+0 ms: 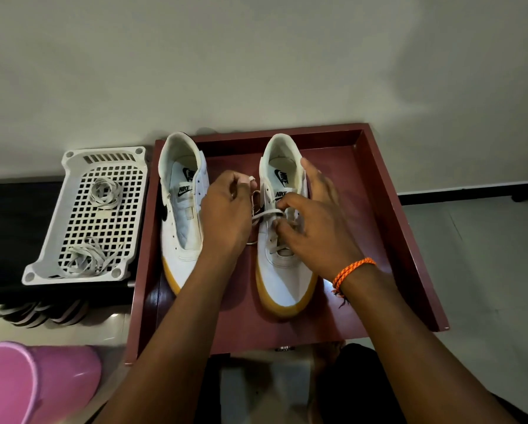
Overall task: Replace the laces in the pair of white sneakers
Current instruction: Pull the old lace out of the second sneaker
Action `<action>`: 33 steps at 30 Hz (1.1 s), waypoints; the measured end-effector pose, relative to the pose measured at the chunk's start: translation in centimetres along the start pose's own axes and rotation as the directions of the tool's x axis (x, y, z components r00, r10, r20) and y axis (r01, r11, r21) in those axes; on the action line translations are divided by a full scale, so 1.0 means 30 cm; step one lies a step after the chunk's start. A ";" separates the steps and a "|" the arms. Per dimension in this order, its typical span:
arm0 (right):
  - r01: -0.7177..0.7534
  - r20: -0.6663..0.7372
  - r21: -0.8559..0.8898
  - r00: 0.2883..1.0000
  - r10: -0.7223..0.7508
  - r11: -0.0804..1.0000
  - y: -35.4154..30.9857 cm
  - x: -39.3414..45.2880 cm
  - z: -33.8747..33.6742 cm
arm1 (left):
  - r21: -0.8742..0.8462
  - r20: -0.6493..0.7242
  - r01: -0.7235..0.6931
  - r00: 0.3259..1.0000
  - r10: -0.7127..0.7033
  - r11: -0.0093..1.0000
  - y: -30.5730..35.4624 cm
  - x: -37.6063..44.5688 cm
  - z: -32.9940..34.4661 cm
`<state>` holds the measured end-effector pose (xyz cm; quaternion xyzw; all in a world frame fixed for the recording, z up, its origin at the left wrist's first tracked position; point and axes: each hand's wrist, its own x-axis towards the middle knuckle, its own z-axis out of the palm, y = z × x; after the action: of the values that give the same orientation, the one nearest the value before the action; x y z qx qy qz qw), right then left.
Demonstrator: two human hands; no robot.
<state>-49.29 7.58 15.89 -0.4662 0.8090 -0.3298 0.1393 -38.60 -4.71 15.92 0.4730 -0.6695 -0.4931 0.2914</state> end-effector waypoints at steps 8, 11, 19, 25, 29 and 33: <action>-0.092 0.015 0.906 0.983 0.185 0.414 -0.042 0.055 -0.155 | -0.015 -0.003 0.073 0.997 -0.073 0.997 0.002 0.001 -0.002; -0.087 0.089 0.996 0.992 0.090 -0.028 -0.014 0.053 -0.260 | -0.040 0.036 0.088 0.996 -0.087 0.995 0.001 0.001 -0.004; 0.017 -0.004 0.982 0.997 0.071 -0.187 0.062 0.052 -0.353 | 0.017 0.106 0.066 0.992 -0.068 0.998 0.003 -0.006 0.000; -0.447 -0.038 0.296 0.877 0.479 0.844 0.144 0.050 -0.170 | 0.134 0.145 -0.048 0.989 0.028 0.990 -0.009 -0.004 -0.005; -0.299 -0.102 -0.168 0.953 0.285 0.939 0.083 0.017 -0.095 | 0.239 0.136 -0.113 0.987 0.082 0.964 -0.015 -0.008 -0.004; -0.029 -0.108 0.035 0.994 0.033 0.999 -0.020 0.023 -0.068 | 0.277 0.130 -0.145 0.985 0.113 0.950 -0.017 -0.014 -0.012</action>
<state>-50.34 7.62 17.85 -0.4324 0.8169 -0.3660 0.1078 -37.96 -4.49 15.59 0.4368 -0.7783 -0.3972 0.2137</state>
